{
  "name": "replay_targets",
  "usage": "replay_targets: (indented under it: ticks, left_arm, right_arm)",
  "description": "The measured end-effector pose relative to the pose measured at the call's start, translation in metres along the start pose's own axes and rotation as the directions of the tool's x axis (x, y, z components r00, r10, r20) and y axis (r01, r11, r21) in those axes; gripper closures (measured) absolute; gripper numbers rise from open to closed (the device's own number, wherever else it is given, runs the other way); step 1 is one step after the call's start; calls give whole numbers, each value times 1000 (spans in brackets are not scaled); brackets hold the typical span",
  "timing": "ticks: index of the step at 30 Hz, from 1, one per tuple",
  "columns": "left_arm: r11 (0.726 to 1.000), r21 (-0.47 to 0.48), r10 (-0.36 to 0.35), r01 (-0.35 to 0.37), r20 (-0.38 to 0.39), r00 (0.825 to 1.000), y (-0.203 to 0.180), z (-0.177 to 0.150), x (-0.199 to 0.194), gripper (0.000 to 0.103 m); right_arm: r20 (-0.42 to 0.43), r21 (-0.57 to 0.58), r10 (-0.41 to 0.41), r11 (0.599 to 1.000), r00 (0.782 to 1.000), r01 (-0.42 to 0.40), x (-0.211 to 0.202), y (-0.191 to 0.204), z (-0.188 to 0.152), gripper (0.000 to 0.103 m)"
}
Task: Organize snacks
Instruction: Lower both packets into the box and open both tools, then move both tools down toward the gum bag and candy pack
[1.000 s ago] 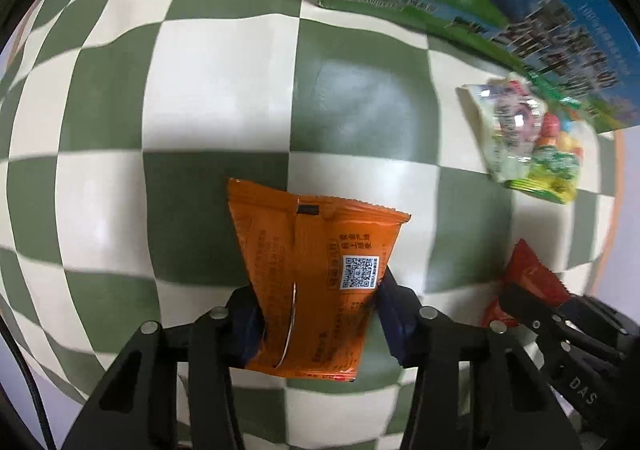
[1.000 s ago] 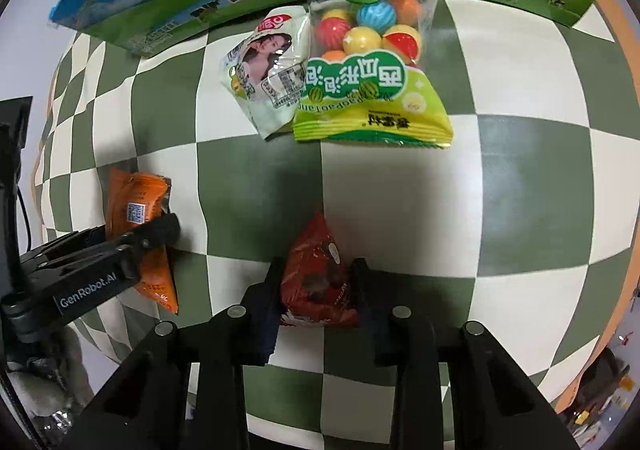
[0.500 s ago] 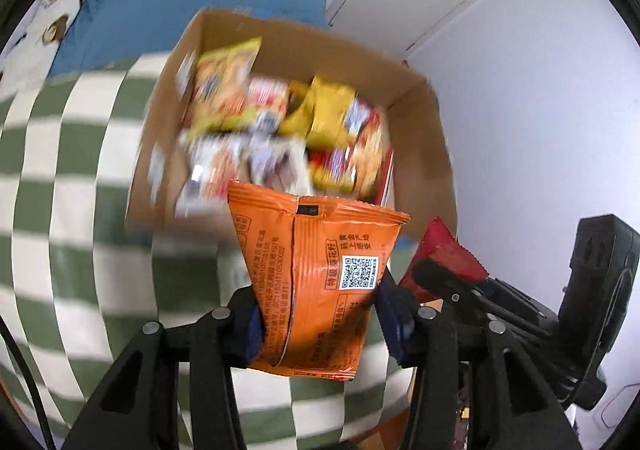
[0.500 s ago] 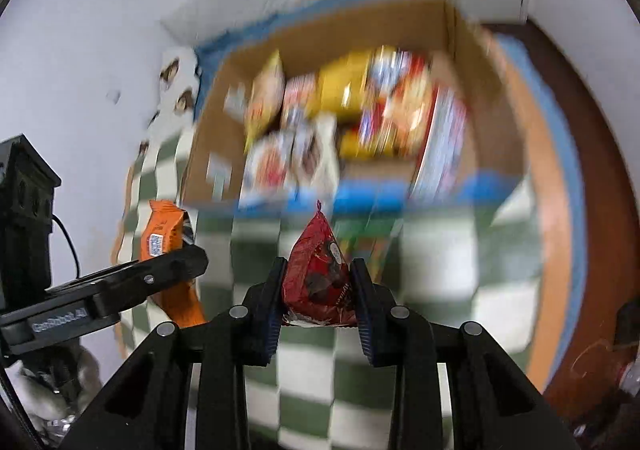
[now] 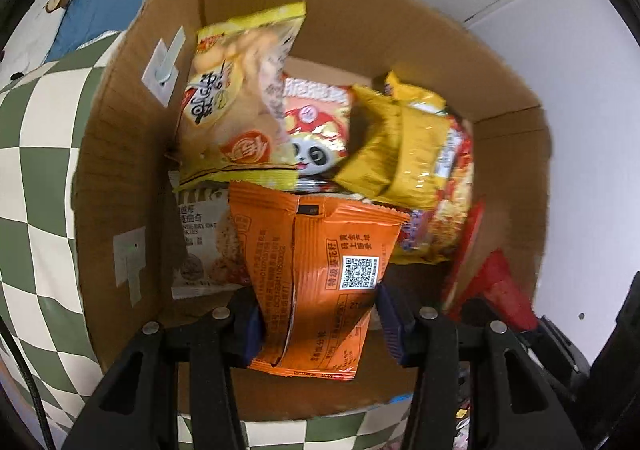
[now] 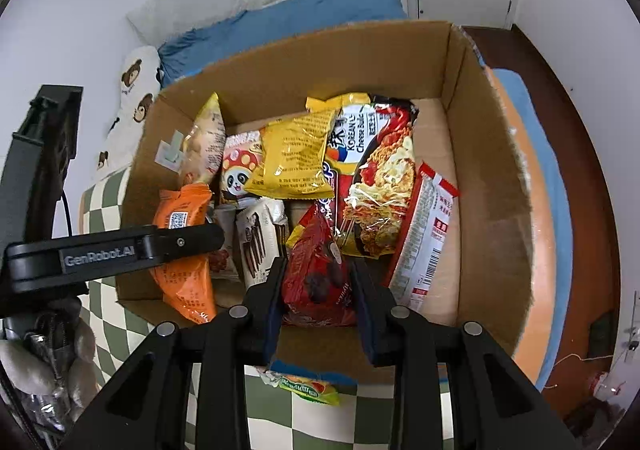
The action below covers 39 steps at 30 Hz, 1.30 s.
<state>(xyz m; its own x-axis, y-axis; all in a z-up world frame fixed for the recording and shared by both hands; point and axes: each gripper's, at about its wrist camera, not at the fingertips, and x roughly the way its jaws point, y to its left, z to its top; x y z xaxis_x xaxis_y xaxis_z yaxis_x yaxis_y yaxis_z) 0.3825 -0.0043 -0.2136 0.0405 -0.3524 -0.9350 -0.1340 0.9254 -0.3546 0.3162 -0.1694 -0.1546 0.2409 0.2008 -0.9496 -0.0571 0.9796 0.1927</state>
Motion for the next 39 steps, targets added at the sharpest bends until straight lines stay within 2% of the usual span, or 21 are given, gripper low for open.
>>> replay_targets:
  ticks: [4,6,7,8,9,12,16,22,25,26,29,36,39]
  left_arm:
    - [1000,2,16,-16,-18,1000,3,-1,8,56]
    - [1000,14,20,-20,-18,1000,3,-1,10,45]
    - [1000,22,23,-22,-10,1000,2,-2,8,20]
    - [999,35,41,-42,8,999,1,-5,4,3]
    - [996,52,65,-67,34,997,-1,-8,-2,3]
    - [992,80,90,-97,89,992,-5,-18,-14,3]
    - [994,89,56,-69,139,989,-3,-38,-33,3]
    - [992,106,42,-68,234,971,-2,-71,-54,3]
    - [987,111,77,-116,301,950,-2,-89,-63,3]
    - [984,113,94,-139,331,939,-3,-95,-65,3]
    - [980,113,111,-165,377,919,-2,-110,-78,3]
    - [960,119,160,-253,506,848,-12,-141,-107,3]
    - [956,122,163,-266,534,830,-15,-151,-116,3]
  right_arm:
    - [-26,11,-11,1000,1000,11,22,0,3,68]
    - [-42,21,-11,1000,999,12,28,-2,5,63]
    - [-59,20,-13,1000,998,14,31,-3,6,44]
    - [-75,20,-21,1000,997,23,34,-4,7,28]
    - [-86,25,-23,999,996,26,35,-5,6,6]
    - [-62,17,-41,999,997,42,28,-5,2,6]
    - [-24,4,-37,999,999,37,11,-2,-7,6]
    - [25,17,-3,1000,1000,3,-18,-2,-33,6]
    - [56,26,-5,1000,998,4,-28,-2,-47,6]
    - [70,28,-12,1000,997,10,-32,-2,-50,6]
    - [121,26,-54,998,991,51,-44,-3,-59,6]
    - [218,20,-114,994,969,112,-78,-2,-75,6]
    - [247,13,-130,991,960,131,-90,0,-82,6]
